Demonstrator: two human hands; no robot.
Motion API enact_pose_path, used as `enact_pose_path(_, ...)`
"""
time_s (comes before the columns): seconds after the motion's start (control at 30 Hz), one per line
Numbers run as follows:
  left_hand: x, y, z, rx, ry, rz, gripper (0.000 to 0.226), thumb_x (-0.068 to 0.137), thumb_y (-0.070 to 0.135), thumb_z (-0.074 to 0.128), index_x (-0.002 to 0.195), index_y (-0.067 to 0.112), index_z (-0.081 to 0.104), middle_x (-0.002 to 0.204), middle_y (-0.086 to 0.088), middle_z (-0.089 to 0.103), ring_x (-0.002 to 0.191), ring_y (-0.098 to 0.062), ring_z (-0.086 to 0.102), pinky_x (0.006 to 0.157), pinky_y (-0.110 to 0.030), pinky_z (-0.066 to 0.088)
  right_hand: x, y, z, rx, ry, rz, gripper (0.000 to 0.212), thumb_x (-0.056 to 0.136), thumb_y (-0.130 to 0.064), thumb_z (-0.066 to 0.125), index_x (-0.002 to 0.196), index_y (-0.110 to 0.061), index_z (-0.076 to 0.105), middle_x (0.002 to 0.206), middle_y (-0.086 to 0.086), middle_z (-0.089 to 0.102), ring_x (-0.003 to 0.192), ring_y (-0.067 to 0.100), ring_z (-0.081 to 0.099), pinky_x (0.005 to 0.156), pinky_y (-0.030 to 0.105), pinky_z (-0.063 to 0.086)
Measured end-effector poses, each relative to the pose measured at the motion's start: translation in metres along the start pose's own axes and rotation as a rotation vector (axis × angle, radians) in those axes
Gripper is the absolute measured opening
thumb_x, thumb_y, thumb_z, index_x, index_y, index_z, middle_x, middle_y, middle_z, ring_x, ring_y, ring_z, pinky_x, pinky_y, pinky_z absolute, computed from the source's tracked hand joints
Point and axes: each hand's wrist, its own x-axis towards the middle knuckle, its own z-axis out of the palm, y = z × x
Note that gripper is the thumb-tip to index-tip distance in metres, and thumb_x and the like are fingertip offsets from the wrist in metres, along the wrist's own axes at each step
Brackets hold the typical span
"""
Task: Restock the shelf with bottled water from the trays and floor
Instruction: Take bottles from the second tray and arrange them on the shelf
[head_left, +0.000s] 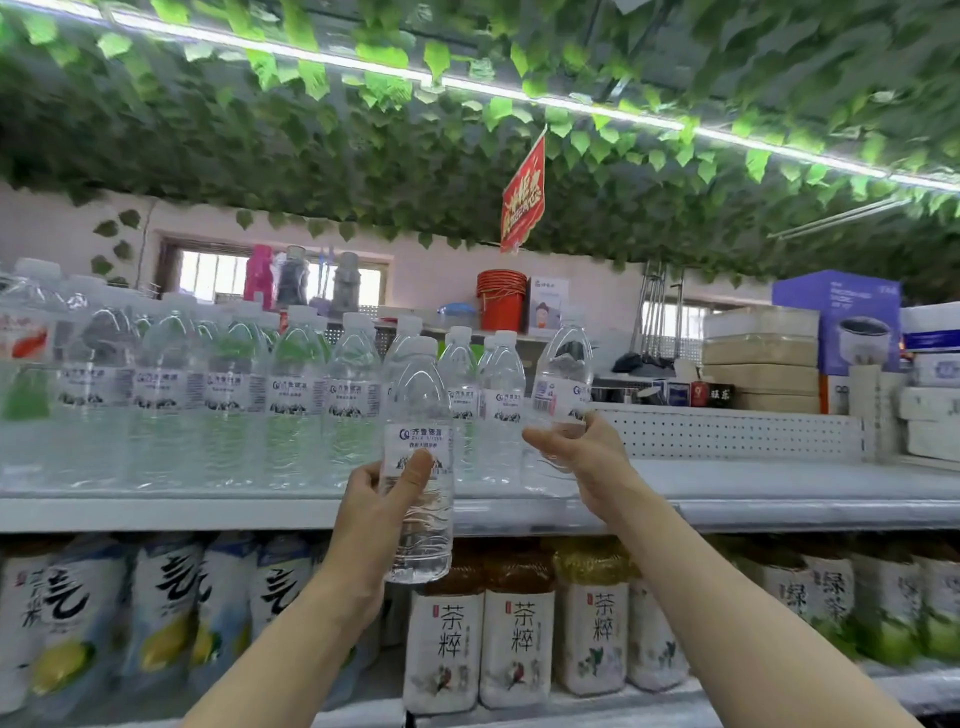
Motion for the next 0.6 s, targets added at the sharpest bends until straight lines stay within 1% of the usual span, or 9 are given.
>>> enact_pose_path(0.1,0.003,-0.001,0.011,0.016,0.005,0.007,0.074,0.066,0.057,0.071,0.122,0.013,0.053,0.109,-0.009,0.072,0.096,-0.023,0.07,0.071,-0.03,0.049,0.008,0.0,-0.004,0.004,0.009,-0.013,0.066,0.069,-0.01,0.092,0.119,-0.007,0.049,0.103,0.004,0.069,0.092,0.015,0.067,0.078,0.024,0.048)
enact_pose_path(0.17,0.007,-0.003,0.016,0.04,0.027,0.011,0.082,0.061,0.063,0.074,0.123,0.013,0.053,0.109,-0.009,0.072,0.097,-0.024,0.07,0.077,-0.035,0.053,0.014,0.002,-0.008,-0.018,0.0,-0.028,0.067,0.068,-0.014,0.093,0.118,-0.009,0.049,0.109,0.006,0.07,0.094,0.018,0.069,0.086,0.031,0.052)
enact_pose_path(0.23,0.009,-0.003,0.02,0.077,0.045,0.01,0.092,0.055,0.071,0.077,0.123,0.014,0.053,0.111,-0.008,0.071,0.1,-0.026,0.069,0.092,-0.044,0.054,0.019,0.004,-0.013,-0.018,-0.025,-0.049,0.062,0.067,-0.013,0.093,0.118,-0.009,0.058,0.106,0.007,0.076,0.093,0.02,0.074,0.092,0.039,0.057)
enact_pose_path(0.3,0.009,-0.004,0.024,0.107,0.054,0.014,0.092,0.055,0.074,0.076,0.122,0.015,0.052,0.114,-0.006,0.069,0.104,-0.025,0.067,0.101,-0.049,0.048,0.019,0.005,-0.017,-0.02,-0.069,-0.057,0.05,0.072,-0.014,0.09,0.113,-0.014,0.061,0.098,0.003,0.078,0.088,0.015,0.076,0.087,0.033,0.059)
enact_pose_path(0.4,0.007,-0.007,0.032,0.095,0.077,0.02,0.089,0.055,0.07,0.072,0.122,0.015,0.052,0.114,-0.007,0.069,0.103,-0.025,0.066,0.1,-0.048,0.049,0.013,0.002,-0.02,-0.008,-0.152,-0.032,0.032,0.084,-0.024,0.081,0.103,-0.024,0.056,0.093,-0.004,0.075,0.081,0.004,0.071,0.078,0.021,0.053)
enact_pose_path(0.43,0.006,-0.008,0.034,0.088,0.083,0.02,0.09,0.054,0.069,0.072,0.123,0.014,0.053,0.114,-0.008,0.07,0.102,-0.025,0.067,0.097,-0.047,0.051,0.015,0.004,-0.021,0.001,-0.163,-0.003,0.033,0.086,-0.028,0.079,0.107,-0.022,0.054,0.099,-0.004,0.073,0.087,0.004,0.069,0.086,0.025,0.051)
enact_pose_path(0.5,0.004,-0.009,0.038,0.079,0.091,0.015,0.091,0.055,0.068,0.074,0.124,0.013,0.052,0.114,-0.009,0.07,0.102,-0.026,0.068,0.097,-0.048,0.052,0.015,0.007,-0.023,0.029,-0.204,0.083,0.036,0.092,-0.037,0.068,0.116,-0.012,0.058,0.11,0.0,0.072,0.103,0.011,0.063,0.105,0.044,0.037)
enact_pose_path(0.57,0.003,-0.01,0.039,0.083,0.094,0.014,0.09,0.057,0.067,0.074,0.124,0.013,0.052,0.114,-0.009,0.069,0.098,-0.025,0.067,0.094,-0.048,0.053,0.017,0.008,-0.023,0.066,-0.258,0.151,0.035,0.093,-0.038,0.054,0.11,-0.01,0.068,0.112,0.0,0.073,0.111,0.015,0.059,0.105,0.05,0.028)
enact_pose_path(0.6,0.002,-0.01,0.04,0.083,0.094,0.017,0.087,0.058,0.066,0.074,0.124,0.013,0.052,0.112,-0.009,0.069,0.093,-0.023,0.066,0.089,-0.044,0.053,0.017,0.008,-0.021,0.083,-0.269,0.158,0.041,0.09,-0.038,0.054,0.112,-0.007,0.069,0.115,0.002,0.073,0.113,0.017,0.059,0.102,0.049,0.03)
